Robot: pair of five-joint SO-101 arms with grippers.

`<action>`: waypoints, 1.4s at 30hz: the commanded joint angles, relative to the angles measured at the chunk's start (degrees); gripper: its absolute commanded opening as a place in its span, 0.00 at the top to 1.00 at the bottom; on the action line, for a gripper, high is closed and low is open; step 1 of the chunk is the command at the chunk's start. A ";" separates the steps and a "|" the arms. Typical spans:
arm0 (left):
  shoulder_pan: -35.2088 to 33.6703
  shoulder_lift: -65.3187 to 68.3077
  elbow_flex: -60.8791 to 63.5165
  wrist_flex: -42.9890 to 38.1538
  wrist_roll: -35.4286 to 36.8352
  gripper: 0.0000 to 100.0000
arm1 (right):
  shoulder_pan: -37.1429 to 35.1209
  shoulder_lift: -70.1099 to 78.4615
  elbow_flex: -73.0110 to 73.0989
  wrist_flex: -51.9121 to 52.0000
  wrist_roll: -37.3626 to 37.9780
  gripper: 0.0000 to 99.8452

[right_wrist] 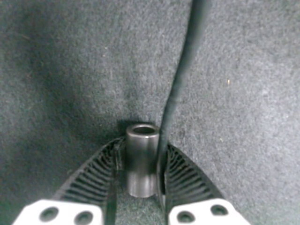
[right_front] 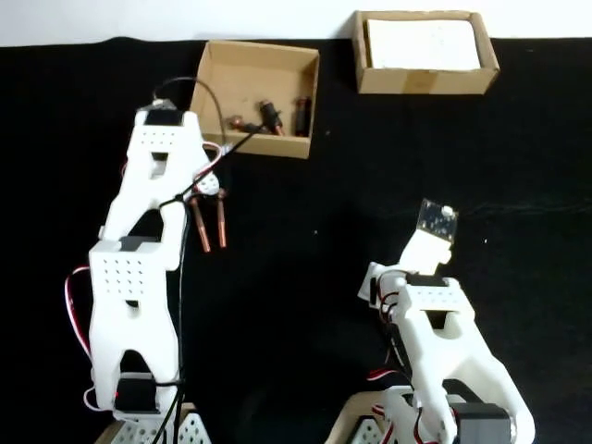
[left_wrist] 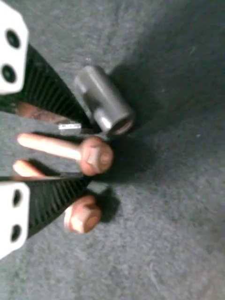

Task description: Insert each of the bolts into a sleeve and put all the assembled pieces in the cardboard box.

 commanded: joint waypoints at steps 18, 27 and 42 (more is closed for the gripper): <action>7.52 -9.63 -2.59 2.55 -13.45 0.99 | 1.01 -0.13 0.40 -0.84 0.00 0.99; 8.48 -45.85 2.59 6.24 -23.82 0.99 | -4.88 -24.75 0.22 12.35 0.44 0.99; 5.85 -126.02 71.60 -27.08 -31.47 0.99 | -22.99 -84.70 2.86 19.56 21.71 0.99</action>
